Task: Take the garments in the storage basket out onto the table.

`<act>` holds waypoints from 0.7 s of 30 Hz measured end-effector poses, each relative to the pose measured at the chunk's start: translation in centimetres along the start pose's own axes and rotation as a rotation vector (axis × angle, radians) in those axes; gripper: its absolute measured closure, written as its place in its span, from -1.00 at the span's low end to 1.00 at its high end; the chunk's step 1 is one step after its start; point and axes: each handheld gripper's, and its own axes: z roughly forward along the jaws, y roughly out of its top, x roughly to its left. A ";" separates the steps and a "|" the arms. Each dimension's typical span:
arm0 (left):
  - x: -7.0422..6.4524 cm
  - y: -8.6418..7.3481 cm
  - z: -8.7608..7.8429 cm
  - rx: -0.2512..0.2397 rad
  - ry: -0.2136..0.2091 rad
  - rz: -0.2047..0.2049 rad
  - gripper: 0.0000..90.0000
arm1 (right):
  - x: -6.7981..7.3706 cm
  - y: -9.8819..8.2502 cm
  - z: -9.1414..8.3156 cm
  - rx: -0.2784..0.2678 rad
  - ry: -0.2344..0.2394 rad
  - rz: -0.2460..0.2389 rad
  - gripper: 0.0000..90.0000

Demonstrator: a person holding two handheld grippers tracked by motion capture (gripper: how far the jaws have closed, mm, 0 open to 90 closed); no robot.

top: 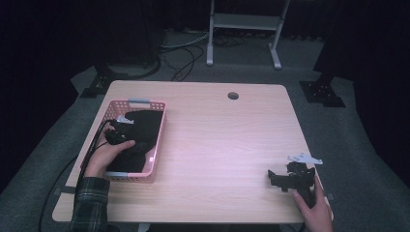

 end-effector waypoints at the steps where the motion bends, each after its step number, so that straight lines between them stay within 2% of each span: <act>1: 0.0 0.0 0.1 0.002 0.000 0.001 -0.99 | 0.0 0.0 0.0 0.000 0.000 0.000 -1.00; 8: -0.1 -0.1 0.3 0.013 0.007 0.003 -0.99 | 0.0 0.0 0.0 0.000 0.000 0.000 -1.00; 12: -0.2 -0.2 0.6 0.026 0.017 0.018 -1.00 | 0.0 0.0 0.0 0.000 0.000 0.000 -1.00; 21: -0.4 -0.2 0.7 0.034 0.032 0.017 -1.00 | 0.0 0.0 0.0 0.000 0.000 0.000 -1.00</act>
